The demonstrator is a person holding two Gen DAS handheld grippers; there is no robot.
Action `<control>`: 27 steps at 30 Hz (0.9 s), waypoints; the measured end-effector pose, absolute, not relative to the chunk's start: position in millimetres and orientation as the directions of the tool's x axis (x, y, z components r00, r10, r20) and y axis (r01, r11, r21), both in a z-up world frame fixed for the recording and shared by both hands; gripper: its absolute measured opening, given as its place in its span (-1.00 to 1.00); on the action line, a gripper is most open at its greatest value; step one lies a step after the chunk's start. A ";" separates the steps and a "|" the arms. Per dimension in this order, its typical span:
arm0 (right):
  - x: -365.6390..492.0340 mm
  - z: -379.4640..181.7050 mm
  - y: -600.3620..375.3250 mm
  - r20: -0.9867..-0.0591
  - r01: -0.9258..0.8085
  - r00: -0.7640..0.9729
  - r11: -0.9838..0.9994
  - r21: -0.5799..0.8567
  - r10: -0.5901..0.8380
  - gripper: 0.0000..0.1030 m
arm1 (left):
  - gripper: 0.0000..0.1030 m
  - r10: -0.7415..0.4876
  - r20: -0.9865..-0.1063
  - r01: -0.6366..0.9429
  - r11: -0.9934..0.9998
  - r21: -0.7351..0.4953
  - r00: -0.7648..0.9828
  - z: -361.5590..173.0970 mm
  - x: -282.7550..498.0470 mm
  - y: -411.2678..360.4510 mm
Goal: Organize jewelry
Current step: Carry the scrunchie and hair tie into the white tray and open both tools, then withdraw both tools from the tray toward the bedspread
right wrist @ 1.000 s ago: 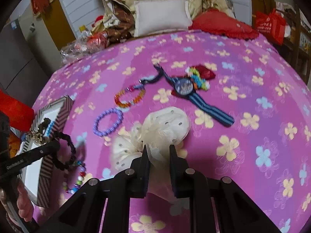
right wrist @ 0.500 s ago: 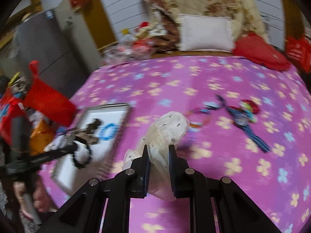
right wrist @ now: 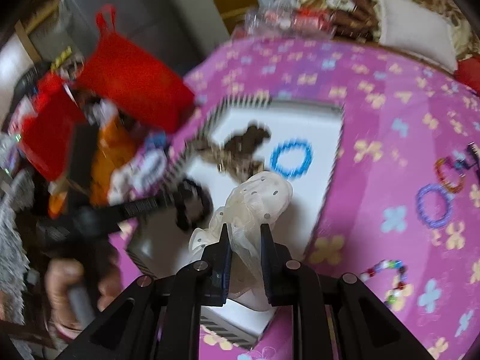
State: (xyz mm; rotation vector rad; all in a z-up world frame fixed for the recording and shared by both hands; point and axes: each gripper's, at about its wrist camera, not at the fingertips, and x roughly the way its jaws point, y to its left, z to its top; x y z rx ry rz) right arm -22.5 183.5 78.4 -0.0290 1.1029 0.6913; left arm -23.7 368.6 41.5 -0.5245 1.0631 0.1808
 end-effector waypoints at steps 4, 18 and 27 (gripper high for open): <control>-27.6 51.2 192.8 -0.861 -0.558 0.251 0.793 0.245 0.443 -0.68 | -0.87 -0.112 -0.857 -0.366 0.871 -0.328 0.502 45.3 -19.3 366.2; -15.4 77.4 140.8 -0.811 -0.466 0.400 0.856 0.222 0.427 -0.06 | -0.08 -0.130 -0.782 -0.296 0.878 -0.377 0.610 70.2 -20.0 354.0; 21.1 52.4 155.2 -0.857 -0.443 0.401 0.888 0.127 0.323 -0.09 | -0.08 0.187 -0.846 -0.544 0.827 -0.139 0.500 59.1 -23.3 388.5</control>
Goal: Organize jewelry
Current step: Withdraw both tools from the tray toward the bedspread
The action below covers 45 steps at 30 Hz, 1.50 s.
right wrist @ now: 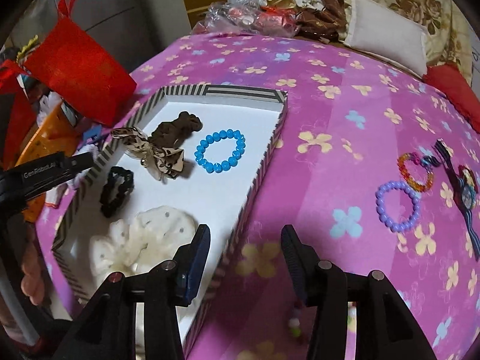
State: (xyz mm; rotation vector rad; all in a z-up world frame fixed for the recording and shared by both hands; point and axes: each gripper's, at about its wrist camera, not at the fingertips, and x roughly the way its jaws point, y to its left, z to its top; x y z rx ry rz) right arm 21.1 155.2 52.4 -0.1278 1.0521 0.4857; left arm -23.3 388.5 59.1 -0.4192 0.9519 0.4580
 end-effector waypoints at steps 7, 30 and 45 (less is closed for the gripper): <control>42.8 32.8 160.7 -0.882 -0.401 0.373 0.907 0.126 0.287 -0.46 | -0.08 0.178 -0.867 -0.527 0.843 -0.110 0.466 38.1 -4.4 390.8; 17.0 60.1 88.0 -0.787 -0.280 0.377 0.870 0.405 0.488 -0.13 | -0.08 0.155 -0.783 -0.403 0.906 -0.130 0.602 66.9 43.2 368.9; -45.4 36.4 -86.1 -0.845 -0.071 0.483 0.972 0.223 0.230 -0.03 | -0.08 -0.247 -0.715 0.040 0.955 -0.294 0.654 108.5 -15.7 202.7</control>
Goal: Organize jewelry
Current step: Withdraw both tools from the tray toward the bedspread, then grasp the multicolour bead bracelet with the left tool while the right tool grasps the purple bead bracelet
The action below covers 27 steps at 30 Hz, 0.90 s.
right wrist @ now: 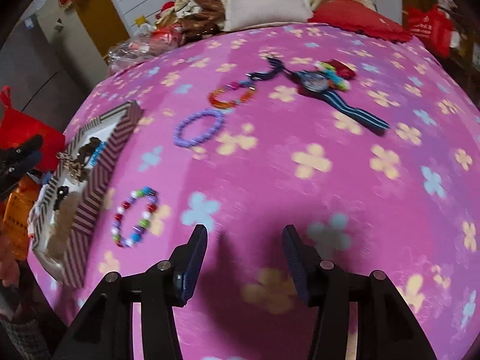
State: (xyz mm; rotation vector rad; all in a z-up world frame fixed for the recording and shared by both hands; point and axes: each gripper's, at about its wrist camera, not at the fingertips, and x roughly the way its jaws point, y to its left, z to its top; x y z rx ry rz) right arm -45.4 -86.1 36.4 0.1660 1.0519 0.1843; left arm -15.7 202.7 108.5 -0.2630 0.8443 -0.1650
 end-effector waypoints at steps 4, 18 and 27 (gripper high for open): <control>-27.8 36.2 -100.2 -0.837 -0.069 0.485 0.966 0.250 0.252 -0.03 | -0.08 -0.260 -0.771 0.073 0.960 -0.269 0.581 84.5 -20.7 162.1; 84.6 21.2 -38.3 -0.868 -0.200 0.417 0.959 0.203 0.271 -0.03 | -0.31 -0.151 -0.869 0.178 0.981 -0.074 0.472 14.9 -9.2 118.3; 111.2 15.7 -10.7 -0.876 -0.234 0.459 0.971 0.043 0.149 -0.17 | -0.30 -0.235 -0.859 0.245 0.960 -0.133 0.455 18.9 -3.0 116.9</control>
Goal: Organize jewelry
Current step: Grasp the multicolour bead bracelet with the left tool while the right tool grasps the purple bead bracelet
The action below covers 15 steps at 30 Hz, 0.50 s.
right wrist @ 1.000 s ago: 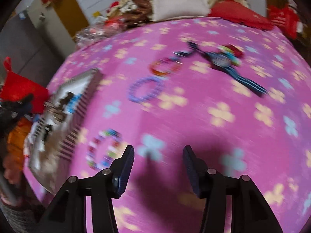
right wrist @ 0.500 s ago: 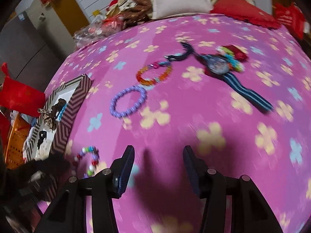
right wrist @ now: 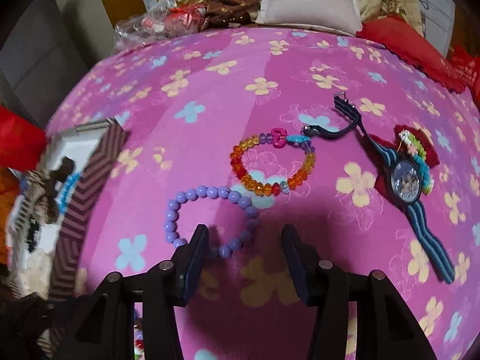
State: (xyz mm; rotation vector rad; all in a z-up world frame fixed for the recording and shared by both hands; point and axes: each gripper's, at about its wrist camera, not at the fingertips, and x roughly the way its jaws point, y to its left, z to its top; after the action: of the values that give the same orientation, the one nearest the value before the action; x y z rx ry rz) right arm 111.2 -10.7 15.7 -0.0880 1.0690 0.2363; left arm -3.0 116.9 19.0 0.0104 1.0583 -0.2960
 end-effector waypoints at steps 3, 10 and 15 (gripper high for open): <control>110.9 15.9 -5.0 -0.875 -0.240 0.465 0.971 0.019 0.132 -0.38 | -0.30 -0.235 -0.867 0.273 0.954 -0.121 0.439 15.6 -4.5 109.5; 95.0 19.1 -39.9 -0.890 -0.157 0.443 0.987 0.043 0.109 -0.84 | -0.30 -0.218 -0.868 0.287 0.954 -0.092 0.446 13.4 -7.3 105.2; 52.2 21.3 -87.7 -0.892 -0.093 0.428 0.989 0.116 0.144 -0.84 | -0.84 -0.309 -0.867 0.335 0.925 -0.179 0.391 13.3 -12.1 99.0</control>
State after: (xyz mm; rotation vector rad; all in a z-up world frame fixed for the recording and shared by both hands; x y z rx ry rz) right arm 52.2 -87.7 21.3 0.0515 1.1190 0.1481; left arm -12.1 99.0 13.3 0.0267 1.0950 -0.4091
